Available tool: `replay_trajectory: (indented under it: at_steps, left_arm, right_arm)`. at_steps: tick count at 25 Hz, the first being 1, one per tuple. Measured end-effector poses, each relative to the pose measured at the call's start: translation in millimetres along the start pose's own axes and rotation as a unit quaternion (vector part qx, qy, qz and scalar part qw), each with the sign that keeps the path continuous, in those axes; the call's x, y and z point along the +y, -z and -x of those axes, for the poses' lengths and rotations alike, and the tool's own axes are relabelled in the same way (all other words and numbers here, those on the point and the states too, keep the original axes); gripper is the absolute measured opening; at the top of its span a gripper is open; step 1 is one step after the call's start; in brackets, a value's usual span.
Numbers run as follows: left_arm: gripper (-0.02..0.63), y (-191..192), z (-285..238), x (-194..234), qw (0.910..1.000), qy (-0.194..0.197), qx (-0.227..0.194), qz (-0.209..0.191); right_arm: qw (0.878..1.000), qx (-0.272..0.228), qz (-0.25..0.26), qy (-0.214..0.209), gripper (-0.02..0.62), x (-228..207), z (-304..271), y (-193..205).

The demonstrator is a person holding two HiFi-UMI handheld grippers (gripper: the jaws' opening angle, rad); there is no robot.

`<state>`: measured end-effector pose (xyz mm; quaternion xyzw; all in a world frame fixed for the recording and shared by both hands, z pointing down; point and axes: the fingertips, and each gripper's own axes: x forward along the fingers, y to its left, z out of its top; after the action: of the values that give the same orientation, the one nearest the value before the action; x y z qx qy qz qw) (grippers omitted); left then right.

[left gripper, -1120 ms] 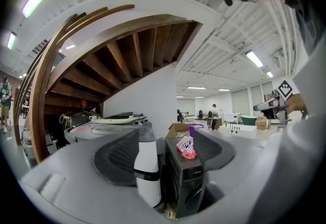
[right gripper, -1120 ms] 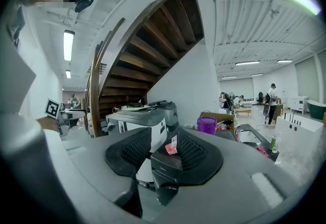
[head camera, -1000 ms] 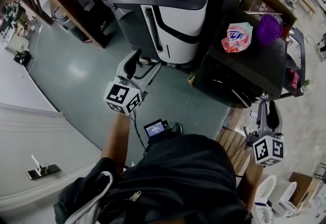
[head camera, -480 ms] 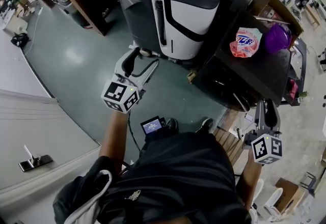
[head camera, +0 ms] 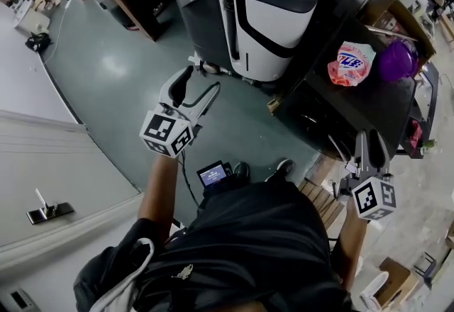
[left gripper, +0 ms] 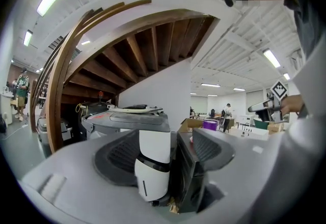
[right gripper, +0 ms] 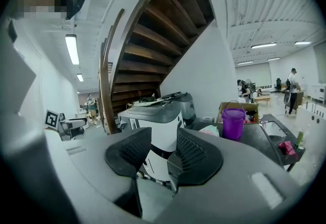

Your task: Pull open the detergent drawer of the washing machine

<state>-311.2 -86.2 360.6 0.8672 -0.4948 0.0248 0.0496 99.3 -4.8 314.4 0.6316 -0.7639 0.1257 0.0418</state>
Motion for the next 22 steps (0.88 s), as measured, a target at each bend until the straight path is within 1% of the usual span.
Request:
replay_trajectory:
  at_steps: [4, 11, 17, 22]
  left_arm:
    - [0.377, -4, -8, -7, 0.9998, -0.016, 0.006, -0.007]
    - [0.377, -13, -31, -35, 0.9989, -0.041, 0.014, -0.021]
    - [0.377, -21, -48, -61, 0.9970, -0.070, 0.019, -0.025]
    - [0.377, -19, -62, -82, 0.9953, -0.092, 0.022, -0.024]
  right_arm:
    - [1.000, 0.005, -0.012, -0.022, 0.137, -13, -16, 5]
    - [0.998, 0.011, -0.032, -0.054, 0.137, -54, -43, 10]
    - [0.994, 0.018, -0.049, -0.099, 0.137, -82, -65, 6]
    - [0.990, 0.023, -0.051, -0.127, 0.137, -106, -82, 7]
